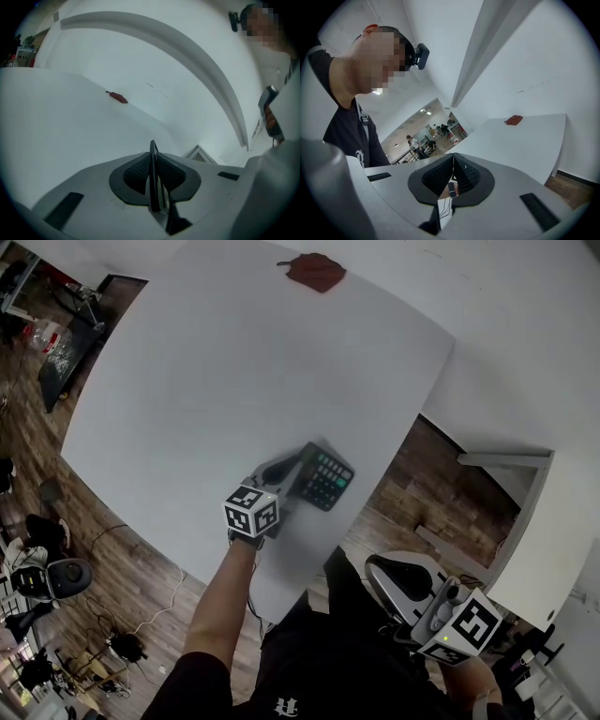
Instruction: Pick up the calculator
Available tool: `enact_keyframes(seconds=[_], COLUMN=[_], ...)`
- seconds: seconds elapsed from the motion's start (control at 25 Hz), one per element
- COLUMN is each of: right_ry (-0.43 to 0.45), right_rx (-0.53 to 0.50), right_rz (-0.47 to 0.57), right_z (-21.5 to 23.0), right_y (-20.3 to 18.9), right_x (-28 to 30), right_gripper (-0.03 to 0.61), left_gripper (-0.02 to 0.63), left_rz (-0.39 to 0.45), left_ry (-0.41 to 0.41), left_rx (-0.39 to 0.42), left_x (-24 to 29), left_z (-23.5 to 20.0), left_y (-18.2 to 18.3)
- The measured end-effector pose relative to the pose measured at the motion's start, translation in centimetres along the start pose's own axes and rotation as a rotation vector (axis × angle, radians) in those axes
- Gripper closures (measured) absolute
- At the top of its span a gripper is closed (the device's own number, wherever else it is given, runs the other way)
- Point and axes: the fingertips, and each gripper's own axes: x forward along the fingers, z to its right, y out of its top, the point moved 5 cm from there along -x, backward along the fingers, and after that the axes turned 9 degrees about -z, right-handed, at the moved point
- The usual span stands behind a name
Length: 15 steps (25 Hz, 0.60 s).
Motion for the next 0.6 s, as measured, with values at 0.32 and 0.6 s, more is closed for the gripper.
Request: enact_keyframes(seconds=[0.32, 0.6], right_ry=[0.01, 0.037], right_rx=[-0.012, -0.01], right_rz=[0.027, 0.053], right_z=[-1.3, -3.4], right_y=[0.0, -0.5], right_x=[-0.4, -0.4], right_gripper=[0.566, 0.566], left_gripper=[0.574, 0.574], left_rz=[0.015, 0.008], left_ry=[-0.014, -0.047], left_rx=[0.023, 0.046], left_x=[-1.6, -6.2], left_z=[2.2, 5.7], left_y=[0.8, 1.4])
